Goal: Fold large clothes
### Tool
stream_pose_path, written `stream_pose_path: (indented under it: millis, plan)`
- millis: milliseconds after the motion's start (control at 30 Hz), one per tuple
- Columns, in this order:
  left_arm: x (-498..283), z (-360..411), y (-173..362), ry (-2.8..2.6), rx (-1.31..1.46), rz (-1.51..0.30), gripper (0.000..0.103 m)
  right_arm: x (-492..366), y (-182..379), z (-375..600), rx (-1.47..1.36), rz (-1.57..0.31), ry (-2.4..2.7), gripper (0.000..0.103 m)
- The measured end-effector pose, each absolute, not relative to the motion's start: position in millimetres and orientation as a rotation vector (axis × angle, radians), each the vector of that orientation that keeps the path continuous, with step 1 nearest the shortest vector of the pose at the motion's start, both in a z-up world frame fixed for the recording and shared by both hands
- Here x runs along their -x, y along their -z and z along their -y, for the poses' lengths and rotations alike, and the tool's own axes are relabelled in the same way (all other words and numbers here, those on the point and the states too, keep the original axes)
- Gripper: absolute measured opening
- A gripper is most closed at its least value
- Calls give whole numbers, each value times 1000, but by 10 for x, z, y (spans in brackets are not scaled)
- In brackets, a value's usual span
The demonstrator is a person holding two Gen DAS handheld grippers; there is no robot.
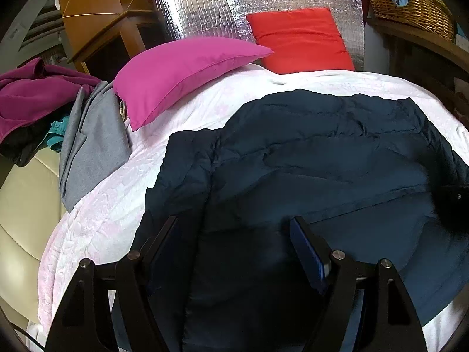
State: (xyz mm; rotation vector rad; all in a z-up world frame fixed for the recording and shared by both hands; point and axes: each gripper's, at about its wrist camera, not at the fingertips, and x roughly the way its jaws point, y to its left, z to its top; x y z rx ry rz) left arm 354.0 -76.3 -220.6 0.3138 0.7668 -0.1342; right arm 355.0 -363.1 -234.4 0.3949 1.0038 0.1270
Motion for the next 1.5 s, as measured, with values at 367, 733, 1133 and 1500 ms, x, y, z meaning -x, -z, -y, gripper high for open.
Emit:
stream_pose_path:
  millis: [367, 733, 1133, 1500]
  plan:
    - [-3553, 771, 2231, 130, -323, -772, 77, -3546, 2341, 3633, -408, -1005, -124, 40]
    - [-3885, 444, 2063, 18, -193, -765, 77, -3658, 2020, 4153, -604, -842, -114, 40]
    - [-4469, -110, 2336, -152, -20, -960, 77, -4468, 2284, 4649, -810, -862, -14, 43]
    - [-4487, -247, 2302, -184, -1, -974, 77, -4510, 1999, 4221, -688, -812, -20, 47]
